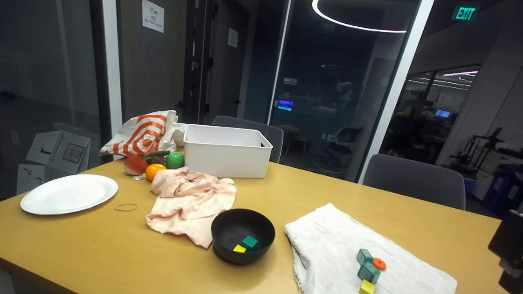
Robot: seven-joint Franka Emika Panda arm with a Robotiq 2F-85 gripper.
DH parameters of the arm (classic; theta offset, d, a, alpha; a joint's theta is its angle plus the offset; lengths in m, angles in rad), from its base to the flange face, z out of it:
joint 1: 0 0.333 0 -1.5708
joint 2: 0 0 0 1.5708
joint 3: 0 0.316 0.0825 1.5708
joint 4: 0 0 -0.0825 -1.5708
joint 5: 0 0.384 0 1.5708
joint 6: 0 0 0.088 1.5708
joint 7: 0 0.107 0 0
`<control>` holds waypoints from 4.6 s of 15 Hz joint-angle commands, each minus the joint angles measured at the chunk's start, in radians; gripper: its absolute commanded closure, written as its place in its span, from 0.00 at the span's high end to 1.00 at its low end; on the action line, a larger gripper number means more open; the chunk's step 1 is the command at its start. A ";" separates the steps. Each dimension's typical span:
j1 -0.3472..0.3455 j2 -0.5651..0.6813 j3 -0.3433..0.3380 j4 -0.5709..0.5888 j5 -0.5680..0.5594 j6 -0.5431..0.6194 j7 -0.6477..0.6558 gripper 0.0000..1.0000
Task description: Wrap up the blocks on the white towel
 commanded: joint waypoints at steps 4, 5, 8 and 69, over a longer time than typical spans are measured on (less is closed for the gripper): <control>-0.031 0.235 0.047 -0.070 -0.038 0.304 0.039 1.00; -0.042 0.280 0.040 -0.070 -0.053 0.347 0.048 1.00; -0.086 0.407 -0.007 -0.046 -0.089 0.438 0.063 1.00; 0.081 0.680 -0.022 -0.121 -0.307 0.763 0.408 0.02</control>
